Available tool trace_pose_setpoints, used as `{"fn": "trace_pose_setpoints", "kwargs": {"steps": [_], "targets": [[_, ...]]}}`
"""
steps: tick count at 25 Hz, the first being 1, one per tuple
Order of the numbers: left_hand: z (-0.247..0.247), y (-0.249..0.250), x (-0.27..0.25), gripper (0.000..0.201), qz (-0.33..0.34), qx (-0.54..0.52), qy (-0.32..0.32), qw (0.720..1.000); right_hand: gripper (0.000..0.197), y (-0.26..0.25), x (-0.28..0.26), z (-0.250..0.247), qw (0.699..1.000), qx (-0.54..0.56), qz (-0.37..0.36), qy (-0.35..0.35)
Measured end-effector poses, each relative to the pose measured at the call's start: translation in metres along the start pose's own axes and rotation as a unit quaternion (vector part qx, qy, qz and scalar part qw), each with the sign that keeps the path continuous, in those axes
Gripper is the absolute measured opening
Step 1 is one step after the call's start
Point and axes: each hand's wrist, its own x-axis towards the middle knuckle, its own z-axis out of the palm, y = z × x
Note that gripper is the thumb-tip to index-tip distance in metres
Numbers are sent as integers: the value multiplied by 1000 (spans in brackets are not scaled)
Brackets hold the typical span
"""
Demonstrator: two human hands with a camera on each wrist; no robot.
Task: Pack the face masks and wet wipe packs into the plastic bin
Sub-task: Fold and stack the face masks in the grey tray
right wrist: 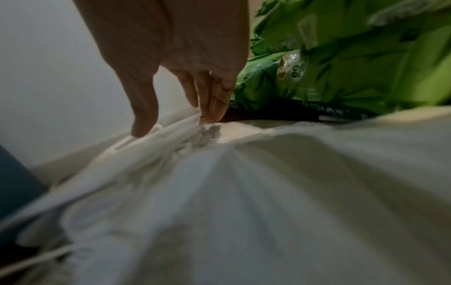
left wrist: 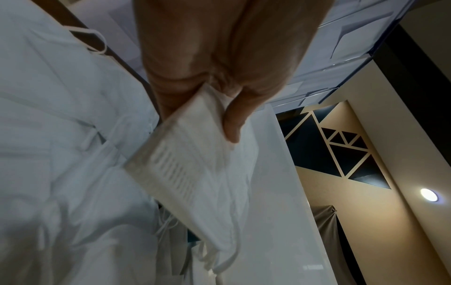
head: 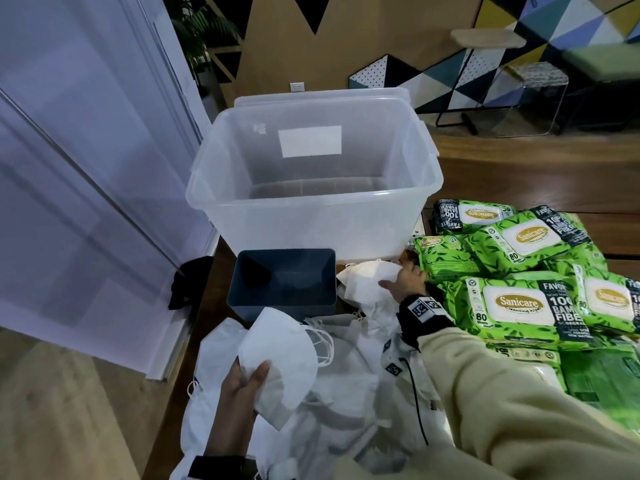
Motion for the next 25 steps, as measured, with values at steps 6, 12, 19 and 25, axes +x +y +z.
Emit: {"fn": "trace_pose_setpoints", "kwargs": {"steps": [6, 12, 19, 25], "targets": [[-3, -5, -5, 26, -40, -42, 11, 998, 68, 6, 6, 5, 994, 54, -72, 60], [2, -1, -15, 46, -8, -34, -3, 999, 33, 24, -28, -35, 929, 353, -92, 59], [-5, -2, -13, 81, 43, 8, -3, 999, 30, 18, -152, -110, 885, 157, -432, 77], [7, 7, -27, 37, 107, 54, -14, 993, 26, 21, -221, -99, 782, -150, -585, 157]]}}
